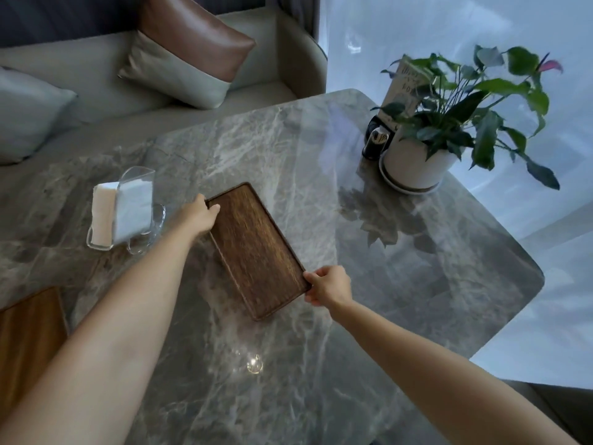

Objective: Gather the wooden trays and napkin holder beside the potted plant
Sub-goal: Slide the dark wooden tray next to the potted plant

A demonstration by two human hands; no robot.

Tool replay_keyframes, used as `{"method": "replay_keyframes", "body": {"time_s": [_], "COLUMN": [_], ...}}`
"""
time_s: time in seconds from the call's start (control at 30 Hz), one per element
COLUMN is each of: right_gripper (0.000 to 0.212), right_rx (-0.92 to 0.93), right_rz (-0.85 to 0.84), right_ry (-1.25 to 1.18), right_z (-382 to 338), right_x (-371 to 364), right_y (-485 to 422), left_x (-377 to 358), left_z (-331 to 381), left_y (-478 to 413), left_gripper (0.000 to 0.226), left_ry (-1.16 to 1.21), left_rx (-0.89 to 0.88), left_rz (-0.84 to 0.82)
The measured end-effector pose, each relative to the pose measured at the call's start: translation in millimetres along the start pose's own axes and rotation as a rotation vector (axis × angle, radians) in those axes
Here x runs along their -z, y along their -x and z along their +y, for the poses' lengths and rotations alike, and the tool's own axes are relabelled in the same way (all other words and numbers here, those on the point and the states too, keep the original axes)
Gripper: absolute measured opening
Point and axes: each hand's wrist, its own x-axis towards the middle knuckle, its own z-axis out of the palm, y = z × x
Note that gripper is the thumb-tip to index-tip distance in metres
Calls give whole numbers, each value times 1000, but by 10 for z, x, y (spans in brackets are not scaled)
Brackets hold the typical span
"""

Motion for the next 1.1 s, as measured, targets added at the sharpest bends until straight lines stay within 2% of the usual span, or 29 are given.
{"method": "replay_keyframes", "body": {"time_s": [0.23, 0.5, 0.6, 1.1], "right_gripper": [28, 22, 26, 23], "right_rx": [40, 15, 3, -106], "right_rz": [21, 66, 71, 36], "right_ry": [92, 81, 68, 54], "right_z": [-70, -81, -69, -41], "right_x": [815, 1688, 1938, 2463], "right_y": [-502, -1083, -1292, -1858], "left_x": [-198, -512, -638, -1095], "left_z": [765, 1692, 1948, 2621], "left_y": [-35, -163, -238, -641], "left_gripper": [49, 50, 50, 44], "left_ry": [31, 68, 78, 7], "left_rx": [3, -20, -31, -62], "left_rz": [-28, -57, -79, -146]}}
